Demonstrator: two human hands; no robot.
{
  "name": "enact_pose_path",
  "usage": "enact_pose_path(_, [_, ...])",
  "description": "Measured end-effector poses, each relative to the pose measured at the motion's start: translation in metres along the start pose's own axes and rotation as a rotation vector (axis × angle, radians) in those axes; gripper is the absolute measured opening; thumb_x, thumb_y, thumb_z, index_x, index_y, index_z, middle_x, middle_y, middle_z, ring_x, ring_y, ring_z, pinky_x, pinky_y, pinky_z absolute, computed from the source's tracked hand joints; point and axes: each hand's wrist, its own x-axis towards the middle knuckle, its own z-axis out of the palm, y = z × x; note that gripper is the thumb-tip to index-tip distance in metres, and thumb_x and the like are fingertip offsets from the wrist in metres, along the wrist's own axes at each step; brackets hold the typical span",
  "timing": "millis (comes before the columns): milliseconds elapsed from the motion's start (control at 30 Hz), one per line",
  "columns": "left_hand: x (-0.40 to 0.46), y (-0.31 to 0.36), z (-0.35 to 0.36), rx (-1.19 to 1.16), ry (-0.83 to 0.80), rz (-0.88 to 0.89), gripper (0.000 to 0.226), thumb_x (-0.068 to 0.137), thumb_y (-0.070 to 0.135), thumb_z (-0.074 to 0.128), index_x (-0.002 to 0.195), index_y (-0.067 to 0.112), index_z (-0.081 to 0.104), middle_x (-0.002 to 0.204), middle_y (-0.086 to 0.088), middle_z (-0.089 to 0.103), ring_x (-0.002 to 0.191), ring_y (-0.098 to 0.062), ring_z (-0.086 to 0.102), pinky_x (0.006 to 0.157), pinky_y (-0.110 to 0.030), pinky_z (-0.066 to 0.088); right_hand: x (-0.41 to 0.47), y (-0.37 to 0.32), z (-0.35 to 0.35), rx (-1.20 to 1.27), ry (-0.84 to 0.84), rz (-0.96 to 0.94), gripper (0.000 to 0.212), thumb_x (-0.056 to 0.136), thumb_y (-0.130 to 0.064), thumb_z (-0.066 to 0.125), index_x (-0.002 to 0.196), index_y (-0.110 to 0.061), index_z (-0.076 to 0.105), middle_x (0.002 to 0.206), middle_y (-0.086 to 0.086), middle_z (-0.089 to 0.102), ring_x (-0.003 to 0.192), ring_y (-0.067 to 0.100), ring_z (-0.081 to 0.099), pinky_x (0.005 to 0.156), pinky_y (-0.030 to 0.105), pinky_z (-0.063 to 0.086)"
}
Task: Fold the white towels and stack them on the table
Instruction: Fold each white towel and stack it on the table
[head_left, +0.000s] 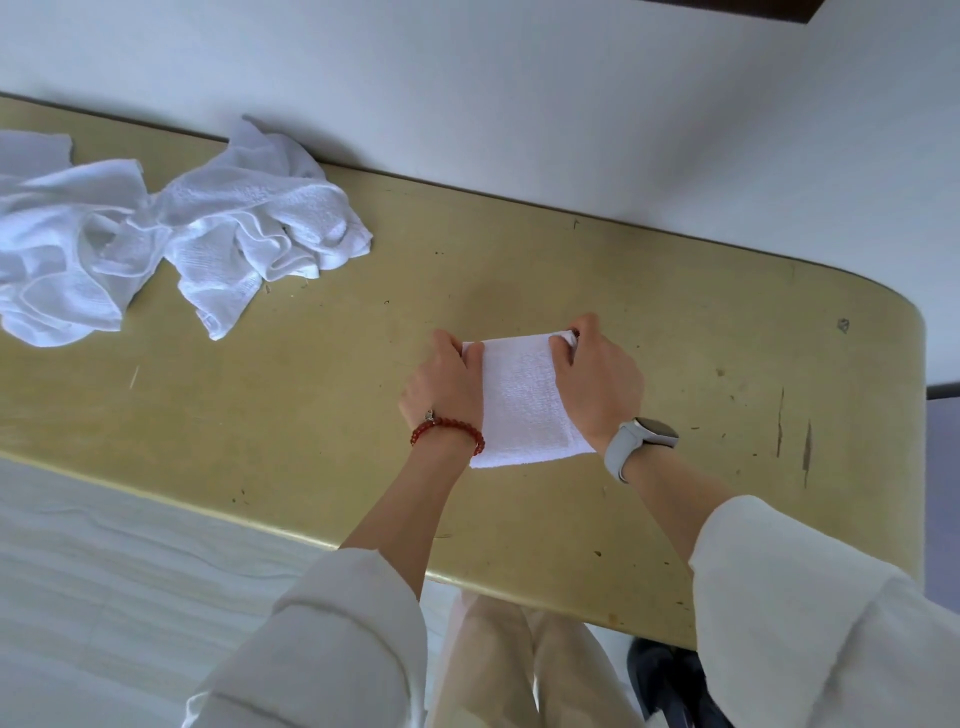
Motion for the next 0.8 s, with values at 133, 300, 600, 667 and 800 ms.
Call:
enact_pose_path(133, [0.0,-0.006,-0.004,-0.164,-0.043,-0.029,0.024,0.092,0.043,0.043,0.093,0.018,0.043,0.076,0.005,0.058,0.075,-0.023,0.059,0.067,-0.032,0.046,-0.001,0.0,-0.012,0.228,-0.038,0.078,0.032,0.093,-0.033,0.043,0.115,-0.01,0.043,0.065,-0.002,0.052,0.059,0.019,0.05,0.055,0.028,0.034])
enact_pose_path(300, [-0.019,-0.026,-0.015,-0.37,-0.125,-0.055,0.034,0.09,0.038,0.052,0.115,0.015,0.047,0.093,0.001,0.064,0.084,-0.016,0.057,0.069,-0.024,0.038,-0.033,0.023,-0.036,0.456,-0.136,0.1,0.04,0.094,-0.028,0.042,0.131,-0.014,0.033,0.057,0.006,0.053,0.056,0.02,0.051,0.056,0.035,0.042])
enact_pose_path(600, [-0.035,-0.015,0.016,0.325,0.03,0.766,0.049,0.09,0.035,0.028,0.135,0.022,0.043,0.139,-0.006,0.046,0.132,-0.028,0.036,0.103,-0.048,0.031,-0.077,0.054,-0.024,0.725,-0.283,0.047,0.064,0.087,-0.008,0.059,0.134,-0.034,0.026,0.1,-0.002,0.061,0.063,0.015,0.052,0.061,0.025,0.045])
enact_pose_path(667, [-0.03,-0.009,0.022,0.43,-0.099,0.752,0.06,0.089,0.042,0.009,0.144,0.025,0.026,0.152,-0.004,0.024,0.141,-0.026,0.017,0.112,-0.048,0.01,-0.08,0.054,-0.021,0.743,-0.314,0.048,0.064,0.087,-0.006,0.058,0.134,-0.035,0.026,0.091,-0.004,0.062,0.059,0.014,0.049,0.058,0.025,0.044])
enact_pose_path(800, [-0.024,-0.018,0.032,0.52,-0.125,0.718,0.066,0.084,0.046,-0.008,0.146,0.029,0.002,0.156,0.001,-0.002,0.143,-0.022,-0.007,0.11,-0.041,-0.016,-0.083,0.055,-0.019,0.675,-0.283,0.037,0.058,0.088,-0.009,0.056,0.138,-0.025,0.032,0.079,-0.005,0.059,0.057,0.011,0.048,0.059,0.027,0.047])
